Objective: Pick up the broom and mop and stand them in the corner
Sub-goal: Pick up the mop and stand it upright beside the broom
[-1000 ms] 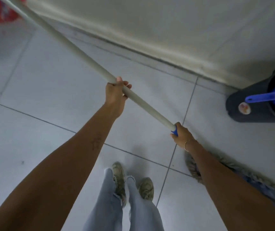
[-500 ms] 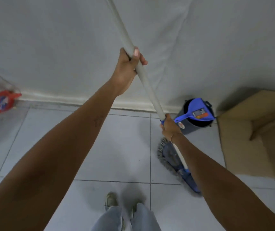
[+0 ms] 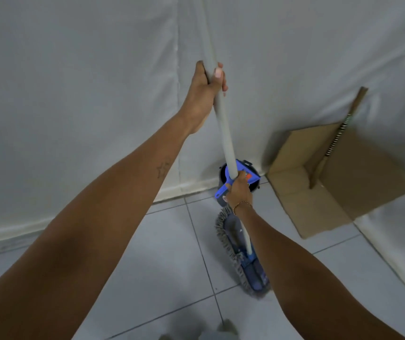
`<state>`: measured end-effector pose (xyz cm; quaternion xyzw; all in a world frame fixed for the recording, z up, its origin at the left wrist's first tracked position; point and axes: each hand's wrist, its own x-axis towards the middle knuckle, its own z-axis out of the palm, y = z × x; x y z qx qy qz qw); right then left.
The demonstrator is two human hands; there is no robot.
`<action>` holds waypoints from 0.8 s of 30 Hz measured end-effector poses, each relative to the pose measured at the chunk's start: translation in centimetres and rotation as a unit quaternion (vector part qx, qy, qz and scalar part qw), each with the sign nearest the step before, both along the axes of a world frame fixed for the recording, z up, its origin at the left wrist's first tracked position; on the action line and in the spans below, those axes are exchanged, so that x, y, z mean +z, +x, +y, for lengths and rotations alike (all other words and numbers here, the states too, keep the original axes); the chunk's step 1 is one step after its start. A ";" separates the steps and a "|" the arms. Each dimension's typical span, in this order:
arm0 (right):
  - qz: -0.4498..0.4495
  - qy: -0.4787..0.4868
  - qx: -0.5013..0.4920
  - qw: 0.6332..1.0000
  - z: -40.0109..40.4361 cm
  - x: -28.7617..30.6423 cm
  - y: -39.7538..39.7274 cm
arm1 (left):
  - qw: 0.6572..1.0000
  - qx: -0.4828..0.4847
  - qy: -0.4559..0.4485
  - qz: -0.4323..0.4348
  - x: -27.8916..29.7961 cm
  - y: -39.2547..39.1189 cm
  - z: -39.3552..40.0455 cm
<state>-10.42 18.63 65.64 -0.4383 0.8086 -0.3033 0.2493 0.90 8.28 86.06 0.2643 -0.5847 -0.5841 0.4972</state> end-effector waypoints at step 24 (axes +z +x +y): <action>-0.111 -0.060 -0.039 0.991 3.1 3.9 -38.1 | 0.996 -0.079 -0.028 -0.025 7.9 -43.0 3.5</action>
